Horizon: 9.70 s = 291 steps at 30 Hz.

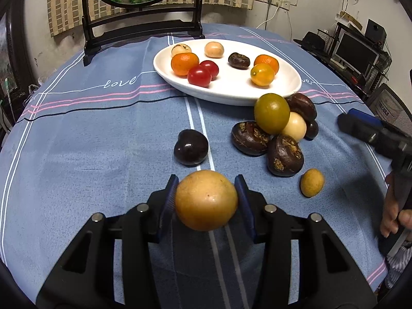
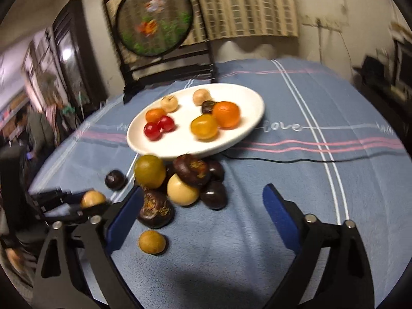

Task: Organize fruits
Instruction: 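Grasp a dark brown round fruit with the right gripper while the left gripper holds the tan fruit, then carry the tan fruit and dark brown fruit onto the white plate and open both grippers, then withdraw both open grippers from the plate toward the fruit pile, then move the open left gripper to the olive-yellow fruit and close on it, then grasp the small tan fruit with the right gripper while the left gripper holds the olive-yellow fruit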

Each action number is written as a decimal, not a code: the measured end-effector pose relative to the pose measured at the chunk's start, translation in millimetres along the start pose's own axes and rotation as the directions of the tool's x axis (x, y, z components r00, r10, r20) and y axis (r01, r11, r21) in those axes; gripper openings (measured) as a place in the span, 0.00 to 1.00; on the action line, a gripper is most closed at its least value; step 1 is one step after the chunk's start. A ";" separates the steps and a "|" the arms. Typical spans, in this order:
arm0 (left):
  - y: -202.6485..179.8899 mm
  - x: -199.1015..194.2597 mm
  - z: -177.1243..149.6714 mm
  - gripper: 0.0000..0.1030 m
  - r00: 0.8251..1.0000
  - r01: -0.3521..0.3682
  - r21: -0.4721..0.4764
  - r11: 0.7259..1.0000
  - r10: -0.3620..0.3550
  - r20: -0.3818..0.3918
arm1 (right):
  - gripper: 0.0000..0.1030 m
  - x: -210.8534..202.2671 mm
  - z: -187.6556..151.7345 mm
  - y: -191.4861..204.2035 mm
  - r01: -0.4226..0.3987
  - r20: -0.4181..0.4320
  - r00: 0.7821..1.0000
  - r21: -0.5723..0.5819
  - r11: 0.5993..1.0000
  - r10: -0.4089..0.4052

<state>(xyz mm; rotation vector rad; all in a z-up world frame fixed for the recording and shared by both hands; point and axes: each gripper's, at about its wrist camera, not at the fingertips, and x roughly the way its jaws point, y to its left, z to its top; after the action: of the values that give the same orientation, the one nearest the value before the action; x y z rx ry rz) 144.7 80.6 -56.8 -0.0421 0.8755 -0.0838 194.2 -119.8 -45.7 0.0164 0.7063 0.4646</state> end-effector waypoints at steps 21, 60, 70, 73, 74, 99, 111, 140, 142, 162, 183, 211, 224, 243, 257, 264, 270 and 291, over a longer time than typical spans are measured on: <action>0.3 7.7 -0.8 0.45 0.999 0.017 0.004 1.000 -0.017 -0.038 | 0.54 52.2 21.8 -2.8 -0.026 -0.090 0.996 -0.026 0.999 0.024; 0.7 5.9 -3.0 0.44 0.998 0.046 -0.003 0.999 -0.046 -0.041 | 0.37 17.1 5.8 6.0 -0.046 -0.014 0.999 -0.020 0.999 0.046; 3.5 -26.5 19.8 0.44 0.997 0.007 -0.011 1.000 -0.006 0.075 | 0.38 -1.4 11.3 -5.4 -0.096 0.027 0.995 0.053 0.994 0.095; 9.1 -38.9 54.8 0.44 0.992 -0.033 -0.034 0.999 0.037 0.119 | 0.38 -12.1 31.4 -13.9 -0.140 0.052 0.989 0.094 0.986 0.135; 10.0 -42.4 68.3 0.44 0.990 -0.038 -0.038 0.999 0.043 0.135 | 0.38 -17.2 42.8 -15.6 -0.140 0.069 0.989 0.094 0.986 0.134; -38.9 85.8 126.8 0.44 1.000 -0.023 0.032 0.999 0.024 -0.015 | 0.38 145.6 139.9 -55.0 -0.038 -0.070 0.996 0.140 0.989 0.048; -40.0 88.9 125.1 0.59 0.999 -0.039 0.039 0.998 0.039 -0.013 | 0.66 143.3 142.4 -59.9 -0.018 -0.074 0.997 0.124 0.992 0.027; -29.4 -1.6 47.3 0.89 0.978 -0.115 0.013 0.993 0.111 0.177 | 0.99 -24.6 35.8 -40.3 -0.033 0.183 0.983 0.167 0.985 0.002; -38.9 -0.2 47.7 0.89 0.976 -0.123 0.045 0.991 0.112 0.188 | 0.99 -25.1 35.4 -35.7 -0.001 0.185 0.982 0.132 0.991 -0.024; -20.0 -4.9 46.1 0.93 0.951 -0.241 -0.008 0.971 0.237 0.197 | 0.99 -9.4 31.1 -57.4 -0.088 0.077 0.995 0.262 0.961 0.070; -20.7 -6.0 35.3 0.93 0.969 -0.177 0.035 0.984 0.168 0.181 | 0.99 -5.4 30.1 -61.0 -0.095 0.047 0.995 0.290 0.952 0.085; 20.0 50.1 59.3 0.70 0.992 -0.120 -0.035 0.992 0.121 0.022 | 0.99 7.2 26.7 -62.9 -0.085 -0.029 0.995 0.322 0.943 0.100; 14.7 58.2 62.0 0.37 0.997 -0.079 -0.005 0.997 0.079 0.022 | 0.99 11.2 24.8 -63.4 -0.077 -0.049 0.994 0.321 0.944 0.098; 17.2 56.6 65.4 0.37 0.994 -0.091 -0.024 0.996 0.092 0.052 | 0.99 16.5 20.4 -59.1 -0.057 -0.092 0.992 0.296 0.954 0.088; 22.0 26.0 57.4 0.37 0.988 -0.109 -0.071 0.992 0.116 0.103 | 0.99 13.2 12.7 -48.1 -0.072 -0.093 0.991 0.238 0.969 0.096; 15.6 -5.9 46.5 0.37 0.982 -0.071 -0.077 0.994 0.084 0.171 | 0.99 -1.2 -15.5 7.4 -0.137 -0.124 0.983 0.010 0.991 0.137; 17.6 -3.3 46.2 0.37 0.985 -0.068 -0.088 0.994 0.081 0.155 | 0.91 -8.5 -34.3 58.1 -0.103 -0.133 0.988 -0.235 0.967 0.073; 17.4 6.0 46.0 0.38 0.991 -0.064 -0.083 0.995 0.073 0.111 | 0.29 23.3 -33.3 45.4 -0.195 -0.296 0.944 -0.152 0.969 0.143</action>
<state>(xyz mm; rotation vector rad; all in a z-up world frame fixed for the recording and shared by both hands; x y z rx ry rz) 184.9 97.5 -33.2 -0.0902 0.7654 0.0174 170.4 -74.0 -78.0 -0.1631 0.9466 0.7044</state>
